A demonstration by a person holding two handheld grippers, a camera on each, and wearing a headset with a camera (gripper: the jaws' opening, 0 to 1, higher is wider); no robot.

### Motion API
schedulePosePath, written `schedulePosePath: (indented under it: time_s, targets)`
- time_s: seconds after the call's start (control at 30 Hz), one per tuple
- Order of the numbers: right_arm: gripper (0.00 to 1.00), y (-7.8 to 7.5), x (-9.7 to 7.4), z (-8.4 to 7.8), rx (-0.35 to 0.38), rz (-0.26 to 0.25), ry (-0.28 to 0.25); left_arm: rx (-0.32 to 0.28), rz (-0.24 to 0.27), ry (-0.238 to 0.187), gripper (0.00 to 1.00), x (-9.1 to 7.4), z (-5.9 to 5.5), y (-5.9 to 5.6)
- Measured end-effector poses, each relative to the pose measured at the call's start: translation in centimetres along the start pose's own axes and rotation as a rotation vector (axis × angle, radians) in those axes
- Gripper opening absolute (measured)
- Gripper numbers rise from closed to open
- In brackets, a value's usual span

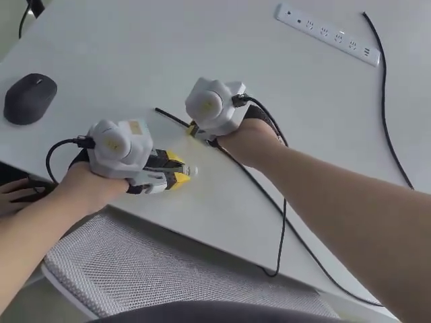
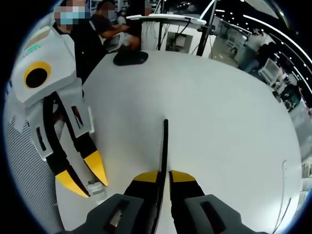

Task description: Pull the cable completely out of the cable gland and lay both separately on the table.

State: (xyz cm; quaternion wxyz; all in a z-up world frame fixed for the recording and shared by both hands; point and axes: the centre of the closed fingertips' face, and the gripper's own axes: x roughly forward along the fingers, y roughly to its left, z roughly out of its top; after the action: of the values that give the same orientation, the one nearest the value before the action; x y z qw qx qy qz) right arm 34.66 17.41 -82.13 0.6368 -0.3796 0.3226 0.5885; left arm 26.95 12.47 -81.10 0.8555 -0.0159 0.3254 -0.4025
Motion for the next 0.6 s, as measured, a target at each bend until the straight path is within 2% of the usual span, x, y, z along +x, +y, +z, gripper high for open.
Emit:
schedulePosePath:
  time_s: [0.3, 0.43, 0.6]
  targets:
    - [0.09, -0.4, -1.2, 1.0, 0.037, -0.017, -0.046, -0.008, 0.012, -0.007, 0.21, -0.3, 0.3, 0.2]
    - [0.12, -0.7, -2.2, 1.2, 0.066, -0.028, -0.071, -0.018, 0.015, -0.019, 0.23, -0.6, 0.7, 0.0]
    - [0.15, -0.9, -4.3, 1.2, 0.115, -0.050, -0.112, -0.013, 0.002, -0.044, 0.25, -1.1, 1.8, -0.6]
